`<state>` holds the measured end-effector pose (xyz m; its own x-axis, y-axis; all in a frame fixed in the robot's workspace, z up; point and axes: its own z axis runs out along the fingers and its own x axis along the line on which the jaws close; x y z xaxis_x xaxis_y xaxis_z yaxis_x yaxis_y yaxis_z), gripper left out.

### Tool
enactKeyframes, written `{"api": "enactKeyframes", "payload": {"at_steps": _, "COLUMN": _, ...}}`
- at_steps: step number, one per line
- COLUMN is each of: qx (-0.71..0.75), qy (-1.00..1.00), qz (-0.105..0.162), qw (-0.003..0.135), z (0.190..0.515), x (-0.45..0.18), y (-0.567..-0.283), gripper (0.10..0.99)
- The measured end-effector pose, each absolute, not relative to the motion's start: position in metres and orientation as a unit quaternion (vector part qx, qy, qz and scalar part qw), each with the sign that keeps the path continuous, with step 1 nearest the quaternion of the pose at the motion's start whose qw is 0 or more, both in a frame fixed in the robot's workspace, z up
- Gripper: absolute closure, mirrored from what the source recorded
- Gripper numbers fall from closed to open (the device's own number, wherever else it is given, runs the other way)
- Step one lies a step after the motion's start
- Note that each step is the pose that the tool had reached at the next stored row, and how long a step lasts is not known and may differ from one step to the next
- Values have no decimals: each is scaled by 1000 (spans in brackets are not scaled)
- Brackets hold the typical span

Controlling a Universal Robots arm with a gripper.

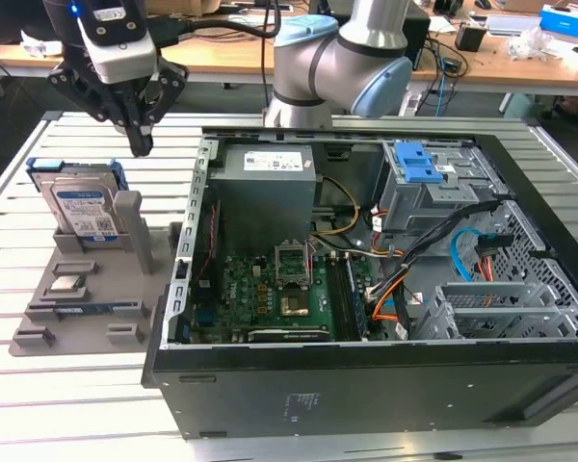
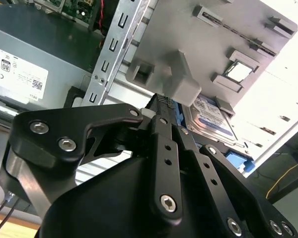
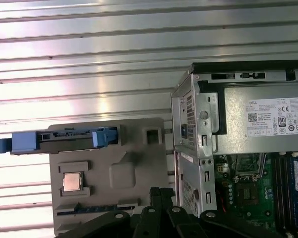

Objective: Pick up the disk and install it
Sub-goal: 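Reach for the disk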

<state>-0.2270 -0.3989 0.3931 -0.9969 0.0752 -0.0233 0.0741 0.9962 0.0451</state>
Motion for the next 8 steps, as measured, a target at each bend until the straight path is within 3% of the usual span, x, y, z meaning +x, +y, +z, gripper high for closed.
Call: {"api": "enactKeyframes", "payload": {"at_steps": 8, "qx": 37, "qy": 999, "qz": 22, "qw": 13, "z": 393, "x": -242, "y": -399, "gripper": 984}}
